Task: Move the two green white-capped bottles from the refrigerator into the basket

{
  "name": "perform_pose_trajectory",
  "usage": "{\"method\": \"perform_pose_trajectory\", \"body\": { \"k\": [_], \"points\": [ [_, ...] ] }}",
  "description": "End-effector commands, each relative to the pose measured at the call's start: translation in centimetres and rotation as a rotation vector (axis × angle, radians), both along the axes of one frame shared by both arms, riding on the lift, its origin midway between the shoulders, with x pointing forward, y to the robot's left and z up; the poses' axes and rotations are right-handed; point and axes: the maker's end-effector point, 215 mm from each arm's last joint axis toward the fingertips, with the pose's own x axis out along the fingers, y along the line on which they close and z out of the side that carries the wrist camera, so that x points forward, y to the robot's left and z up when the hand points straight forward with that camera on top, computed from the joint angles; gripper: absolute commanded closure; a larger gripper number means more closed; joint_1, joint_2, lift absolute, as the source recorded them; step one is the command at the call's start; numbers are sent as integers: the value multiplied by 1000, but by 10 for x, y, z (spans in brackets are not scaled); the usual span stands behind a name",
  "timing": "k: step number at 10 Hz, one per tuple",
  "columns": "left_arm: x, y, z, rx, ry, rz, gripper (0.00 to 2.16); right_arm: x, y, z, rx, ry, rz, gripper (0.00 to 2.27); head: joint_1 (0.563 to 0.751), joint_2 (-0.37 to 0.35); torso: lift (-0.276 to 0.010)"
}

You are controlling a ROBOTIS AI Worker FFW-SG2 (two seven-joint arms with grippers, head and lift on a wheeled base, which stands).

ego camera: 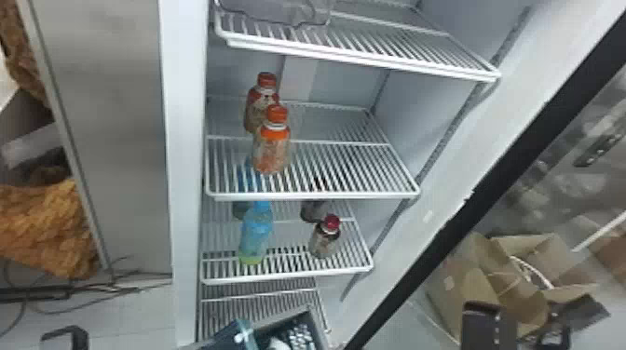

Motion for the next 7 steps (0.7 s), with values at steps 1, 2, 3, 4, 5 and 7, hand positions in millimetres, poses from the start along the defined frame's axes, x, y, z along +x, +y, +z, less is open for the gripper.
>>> {"method": "perform_pose_trajectory", "body": {
  "k": [1,2,3,4,5,7],
  "points": [
    [0,0,0,1,0,0,1213,16,-25,15,-90,-71,-61,104,695,-350,-4],
    [-1,0,-1,1,2,0,1213,25,-47,22,-157,-112,-108,104,695,-350,-4],
    [0,0,0,-1,0,0,1213,34,-64,31,-203,-155,-152,102,695,-350,-4],
    [1,0,0,0,-1,3,1213,45,-82,45,-251,-215,-195,99,695,-350,-4],
    [1,0,0,0,-1,3,1213,55,-99,60,-294,-281,-236,96,695,-350,-4],
    [1,0,0,-1,-2,5,1213,84,-130,90,-279,-492,-346,93,695,-350,-4]
  ]
}}
